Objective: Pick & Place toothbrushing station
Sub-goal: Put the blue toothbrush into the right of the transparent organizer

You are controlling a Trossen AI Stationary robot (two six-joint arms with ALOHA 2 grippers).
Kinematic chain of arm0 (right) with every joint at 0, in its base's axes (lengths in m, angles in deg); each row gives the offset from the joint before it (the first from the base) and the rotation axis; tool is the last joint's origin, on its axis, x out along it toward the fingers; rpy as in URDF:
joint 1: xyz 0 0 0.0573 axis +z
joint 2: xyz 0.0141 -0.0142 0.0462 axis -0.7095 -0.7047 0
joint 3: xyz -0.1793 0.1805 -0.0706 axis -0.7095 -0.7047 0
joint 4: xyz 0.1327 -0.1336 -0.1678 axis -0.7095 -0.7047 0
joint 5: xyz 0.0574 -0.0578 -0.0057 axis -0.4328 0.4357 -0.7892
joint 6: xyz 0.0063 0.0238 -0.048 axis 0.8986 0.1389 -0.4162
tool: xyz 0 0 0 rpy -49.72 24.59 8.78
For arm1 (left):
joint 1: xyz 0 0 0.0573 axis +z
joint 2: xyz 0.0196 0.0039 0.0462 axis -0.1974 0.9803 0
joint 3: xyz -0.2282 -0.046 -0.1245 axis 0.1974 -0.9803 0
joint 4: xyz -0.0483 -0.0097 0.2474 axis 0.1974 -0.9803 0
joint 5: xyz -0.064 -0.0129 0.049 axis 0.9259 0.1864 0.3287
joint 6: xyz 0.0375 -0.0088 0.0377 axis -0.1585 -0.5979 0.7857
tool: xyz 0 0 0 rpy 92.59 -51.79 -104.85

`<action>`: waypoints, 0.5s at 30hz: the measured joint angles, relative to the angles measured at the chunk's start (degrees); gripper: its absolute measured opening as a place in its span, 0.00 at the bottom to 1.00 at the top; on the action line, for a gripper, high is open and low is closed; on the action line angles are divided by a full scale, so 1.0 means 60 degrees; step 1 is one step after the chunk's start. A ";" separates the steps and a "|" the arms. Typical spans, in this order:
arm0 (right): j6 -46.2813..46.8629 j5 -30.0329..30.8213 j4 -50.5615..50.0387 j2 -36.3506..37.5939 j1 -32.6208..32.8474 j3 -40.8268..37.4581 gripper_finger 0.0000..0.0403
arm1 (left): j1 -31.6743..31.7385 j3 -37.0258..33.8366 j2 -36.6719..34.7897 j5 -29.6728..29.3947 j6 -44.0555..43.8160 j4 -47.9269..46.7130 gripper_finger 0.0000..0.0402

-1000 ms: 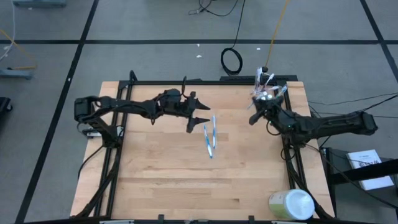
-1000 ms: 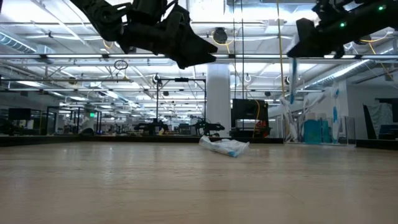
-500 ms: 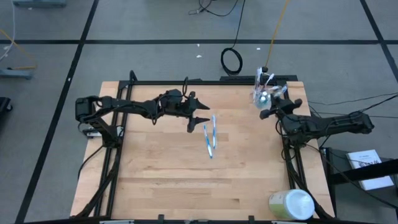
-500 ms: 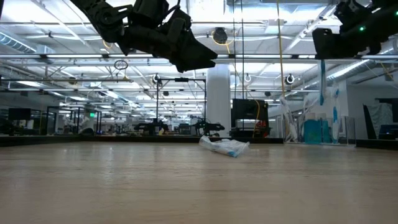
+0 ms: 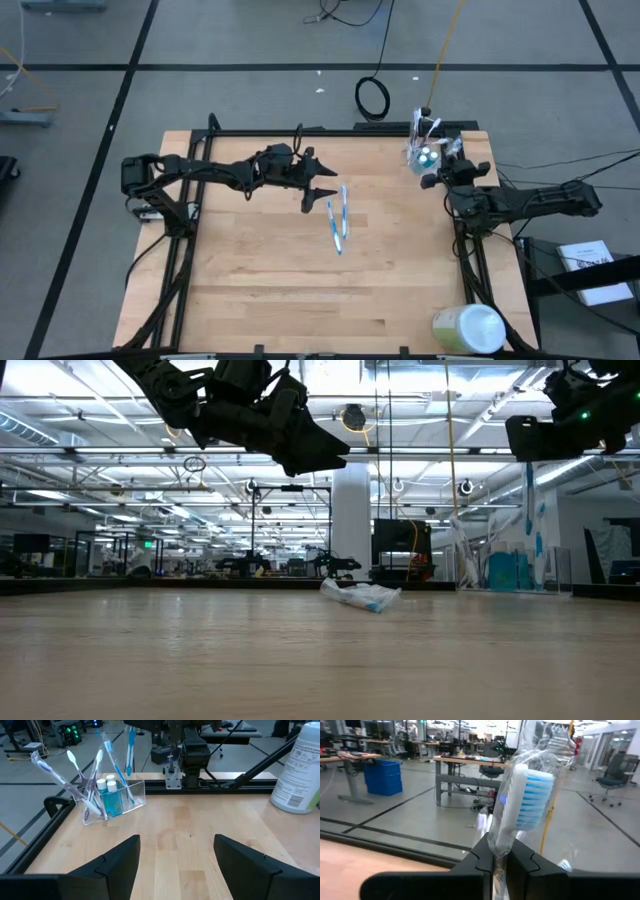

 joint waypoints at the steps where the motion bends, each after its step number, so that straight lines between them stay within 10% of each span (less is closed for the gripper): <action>1: 0.0233 -0.0046 -0.0219 0.0000 -0.0088 0.0000 0.03 | 0.0000 0.0000 0.0000 0.0000 -0.0001 0.0000 0.64; 15: 0.3824 -0.2353 -0.3637 0.0058 -0.1740 0.0004 0.03 | 0.0000 -0.0004 0.0004 0.0001 -0.0093 -0.0064 0.64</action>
